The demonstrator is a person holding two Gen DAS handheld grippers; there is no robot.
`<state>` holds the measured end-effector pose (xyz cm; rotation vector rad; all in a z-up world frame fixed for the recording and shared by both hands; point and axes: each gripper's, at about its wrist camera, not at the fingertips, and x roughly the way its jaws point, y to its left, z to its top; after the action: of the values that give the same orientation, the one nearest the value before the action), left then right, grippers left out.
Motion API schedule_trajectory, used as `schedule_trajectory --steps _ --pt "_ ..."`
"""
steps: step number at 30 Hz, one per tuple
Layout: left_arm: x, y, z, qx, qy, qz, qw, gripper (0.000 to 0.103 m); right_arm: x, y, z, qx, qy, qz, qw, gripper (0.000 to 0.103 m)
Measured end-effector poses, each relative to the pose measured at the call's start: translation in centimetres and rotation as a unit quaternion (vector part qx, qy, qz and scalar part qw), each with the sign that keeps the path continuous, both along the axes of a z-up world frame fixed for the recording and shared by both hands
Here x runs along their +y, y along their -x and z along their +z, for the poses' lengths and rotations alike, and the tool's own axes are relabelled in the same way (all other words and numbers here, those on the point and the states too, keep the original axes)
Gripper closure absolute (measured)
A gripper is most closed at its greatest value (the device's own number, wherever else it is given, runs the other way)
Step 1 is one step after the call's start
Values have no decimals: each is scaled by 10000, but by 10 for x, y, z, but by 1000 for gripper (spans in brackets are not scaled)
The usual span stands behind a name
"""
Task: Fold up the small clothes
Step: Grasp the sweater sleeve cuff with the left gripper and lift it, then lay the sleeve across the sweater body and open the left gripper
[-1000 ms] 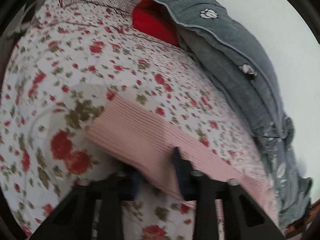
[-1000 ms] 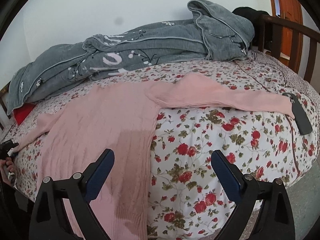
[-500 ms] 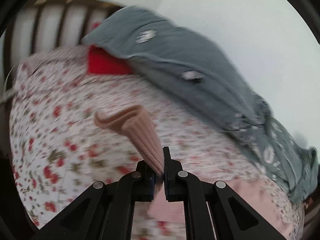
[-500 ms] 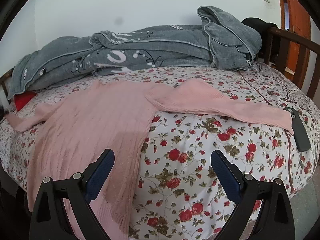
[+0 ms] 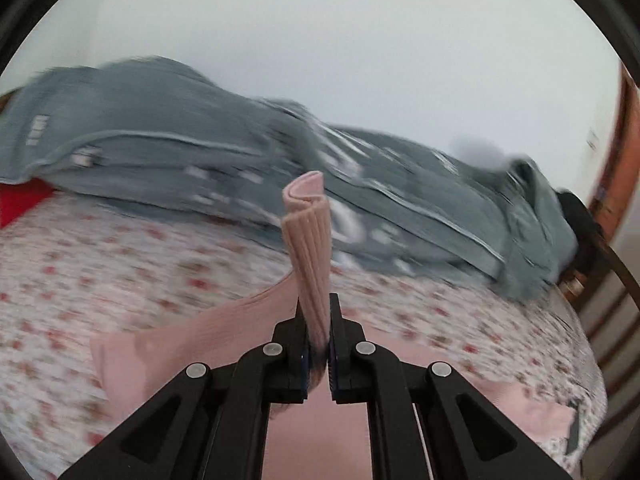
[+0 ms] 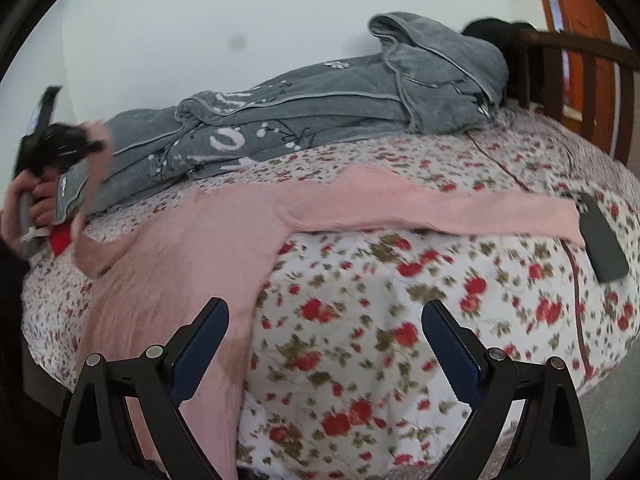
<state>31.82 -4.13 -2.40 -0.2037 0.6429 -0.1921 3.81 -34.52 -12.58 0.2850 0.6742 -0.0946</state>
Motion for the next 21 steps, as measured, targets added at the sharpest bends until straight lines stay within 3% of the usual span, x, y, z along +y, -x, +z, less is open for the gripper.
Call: schedule_trajectory --steps 6,8,11,12,14,17,19,21 --pt "-128 2 -78 680 -215 -981 9926 96 -12 13 -9 249 -78 -174 9995 6" --pt "-156 7 -111 1043 -348 -1130 9875 96 -14 17 -9 271 -35 -203 9994 6" --pt "-167 11 -135 1420 -496 -1291 9802 93 -15 20 -7 250 -62 -222 9994 6" --pt "-167 13 -141 1546 -525 -1401 9766 89 -15 20 -7 248 -58 -213 9994 6" --pt "-156 16 -139 1584 -465 -1631 9727 65 -11 17 -7 239 -4 -171 9996 6" --pt "-123 25 -115 1128 -367 -1580 9803 34 -2 5 -8 257 88 -39 9996 6" --pt "-87 31 -98 687 -325 -1356 9878 29 5 -4 -8 259 131 54 9996 6" --pt "-55 29 -90 538 -398 -1049 9922 28 13 -16 -10 271 138 161 9994 6"
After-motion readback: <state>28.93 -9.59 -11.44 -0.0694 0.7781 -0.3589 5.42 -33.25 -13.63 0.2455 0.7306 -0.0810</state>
